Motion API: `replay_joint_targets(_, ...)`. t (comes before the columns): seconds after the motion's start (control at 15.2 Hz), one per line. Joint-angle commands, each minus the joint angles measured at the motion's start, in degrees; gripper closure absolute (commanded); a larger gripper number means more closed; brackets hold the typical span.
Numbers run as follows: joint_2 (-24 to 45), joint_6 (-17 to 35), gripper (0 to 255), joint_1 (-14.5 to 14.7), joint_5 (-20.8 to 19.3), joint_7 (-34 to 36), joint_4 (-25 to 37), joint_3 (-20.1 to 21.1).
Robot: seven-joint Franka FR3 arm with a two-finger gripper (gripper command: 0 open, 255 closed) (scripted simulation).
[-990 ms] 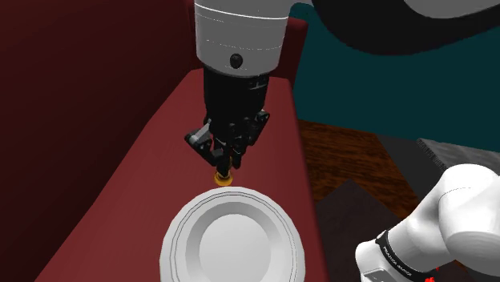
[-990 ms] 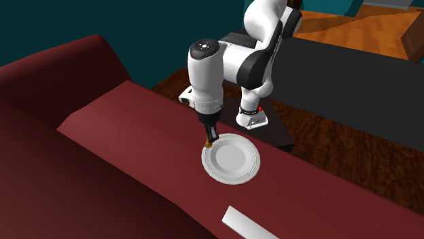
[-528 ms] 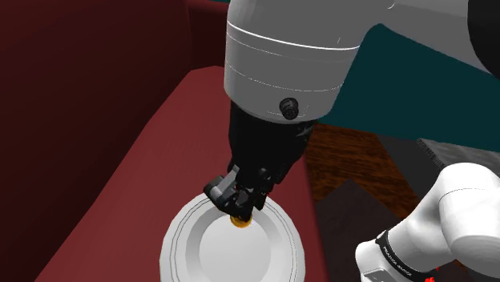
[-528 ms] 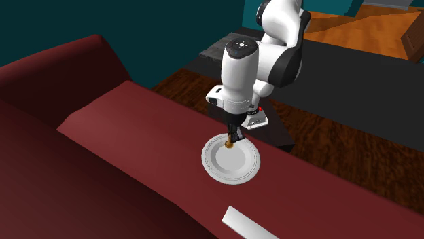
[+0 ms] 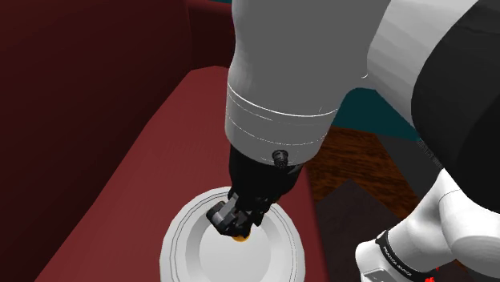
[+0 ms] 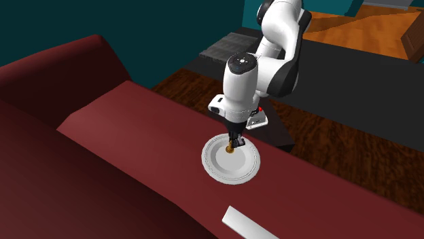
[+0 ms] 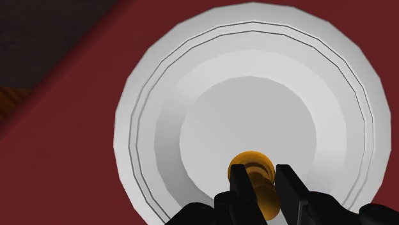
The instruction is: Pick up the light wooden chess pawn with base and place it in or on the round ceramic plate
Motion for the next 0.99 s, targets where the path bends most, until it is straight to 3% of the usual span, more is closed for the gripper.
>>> replay_joint_targets(0.0,0.4,1.8,255,0.0,0.0,0.1,-1.3,0.4)
replay_joint_targets(0.4,1.8,6.7,255,0.0,-0.2,0.4,-5.1,1.4)
replay_joint_targets(0.92,1.7,6.7,255,0.0,-0.2,0.4,-5.1,1.4)
